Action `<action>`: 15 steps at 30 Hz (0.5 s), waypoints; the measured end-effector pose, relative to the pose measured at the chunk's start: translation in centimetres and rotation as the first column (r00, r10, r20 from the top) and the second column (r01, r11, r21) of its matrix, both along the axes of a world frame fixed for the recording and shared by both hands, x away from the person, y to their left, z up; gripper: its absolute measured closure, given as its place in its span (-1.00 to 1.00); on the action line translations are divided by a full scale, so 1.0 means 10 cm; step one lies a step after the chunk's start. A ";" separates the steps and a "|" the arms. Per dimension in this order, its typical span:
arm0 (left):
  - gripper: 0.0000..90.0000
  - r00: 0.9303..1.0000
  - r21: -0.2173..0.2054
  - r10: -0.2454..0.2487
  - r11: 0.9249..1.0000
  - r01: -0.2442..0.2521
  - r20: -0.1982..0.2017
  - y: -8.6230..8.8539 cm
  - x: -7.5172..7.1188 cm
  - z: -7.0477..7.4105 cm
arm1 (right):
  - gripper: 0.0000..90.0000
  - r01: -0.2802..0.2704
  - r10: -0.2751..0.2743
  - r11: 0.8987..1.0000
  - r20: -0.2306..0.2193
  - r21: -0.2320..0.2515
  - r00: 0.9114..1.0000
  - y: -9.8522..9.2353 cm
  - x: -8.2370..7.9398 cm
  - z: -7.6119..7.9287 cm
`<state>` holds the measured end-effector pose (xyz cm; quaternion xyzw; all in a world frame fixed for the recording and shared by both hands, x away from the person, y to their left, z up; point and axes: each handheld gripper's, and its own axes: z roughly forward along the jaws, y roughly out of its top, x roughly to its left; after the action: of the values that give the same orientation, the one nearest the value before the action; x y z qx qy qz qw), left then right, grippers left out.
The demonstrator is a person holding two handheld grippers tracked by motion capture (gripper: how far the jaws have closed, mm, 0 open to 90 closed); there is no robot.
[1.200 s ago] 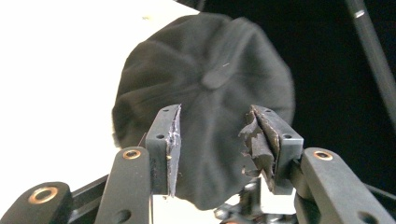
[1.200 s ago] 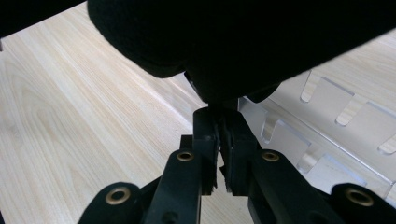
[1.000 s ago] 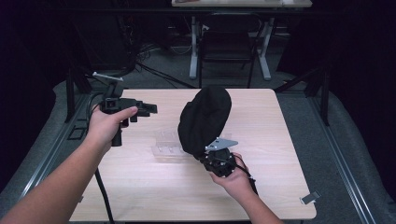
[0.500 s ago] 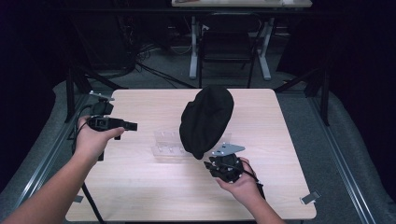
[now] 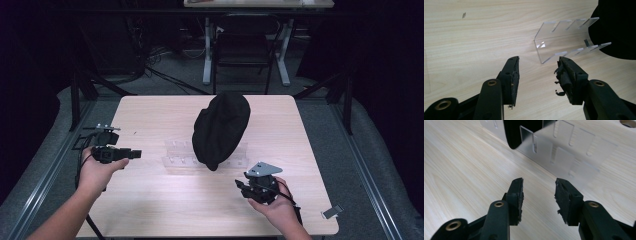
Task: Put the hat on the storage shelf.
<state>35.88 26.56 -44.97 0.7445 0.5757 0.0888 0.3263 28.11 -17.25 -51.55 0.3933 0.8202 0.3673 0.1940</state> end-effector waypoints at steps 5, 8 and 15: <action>0.20 1.000 -0.038 -0.003 0.999 0.004 0.016 0.07 -0.11 -0.17 | 0.25 0.045 -0.045 0.999 0.003 -0.005 0.999 -0.13 -0.04 -0.04; 0.23 0.999 -0.040 0.001 0.999 0.000 0.038 0.11 -0.18 -0.30 | 0.25 0.077 -0.077 0.997 0.012 0.006 0.997 -0.23 -0.07 -0.08; 0.14 0.997 -0.047 0.032 0.998 -0.029 0.065 0.19 -0.33 -0.57 | 0.27 0.133 -0.133 0.991 0.003 0.014 0.991 -0.44 -0.09 -0.16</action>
<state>32.58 28.44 -50.65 0.7245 0.5781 0.1048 0.3605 27.24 -21.69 -53.18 0.4475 0.7894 0.3598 0.2170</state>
